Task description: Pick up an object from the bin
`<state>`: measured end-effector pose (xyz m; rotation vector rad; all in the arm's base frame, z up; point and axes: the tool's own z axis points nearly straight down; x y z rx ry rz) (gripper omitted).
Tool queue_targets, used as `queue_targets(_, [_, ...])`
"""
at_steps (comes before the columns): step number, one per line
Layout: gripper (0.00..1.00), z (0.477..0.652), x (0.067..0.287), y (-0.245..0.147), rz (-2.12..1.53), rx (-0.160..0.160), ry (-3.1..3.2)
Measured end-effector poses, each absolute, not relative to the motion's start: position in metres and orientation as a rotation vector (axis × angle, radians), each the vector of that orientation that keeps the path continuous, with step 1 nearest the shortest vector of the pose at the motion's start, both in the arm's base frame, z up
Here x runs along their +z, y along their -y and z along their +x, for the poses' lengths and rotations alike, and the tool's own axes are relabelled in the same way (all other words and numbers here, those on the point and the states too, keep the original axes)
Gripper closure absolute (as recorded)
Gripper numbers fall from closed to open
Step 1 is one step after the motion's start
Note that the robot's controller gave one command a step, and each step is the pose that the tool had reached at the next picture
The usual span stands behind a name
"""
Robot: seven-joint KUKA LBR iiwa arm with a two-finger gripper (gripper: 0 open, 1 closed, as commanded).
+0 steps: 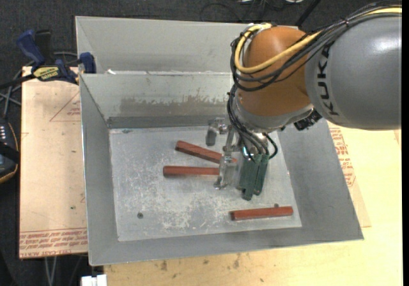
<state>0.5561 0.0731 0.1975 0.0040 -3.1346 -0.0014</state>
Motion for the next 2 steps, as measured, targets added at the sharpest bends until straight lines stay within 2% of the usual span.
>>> queue_targets(1, [0.00, 0.558, 0.201, -0.073, 0.001, -0.002, 3.142])
queue_targets(2, [0.00, 0.582, 0.148, -0.058, -0.138, -0.003, 3.144])
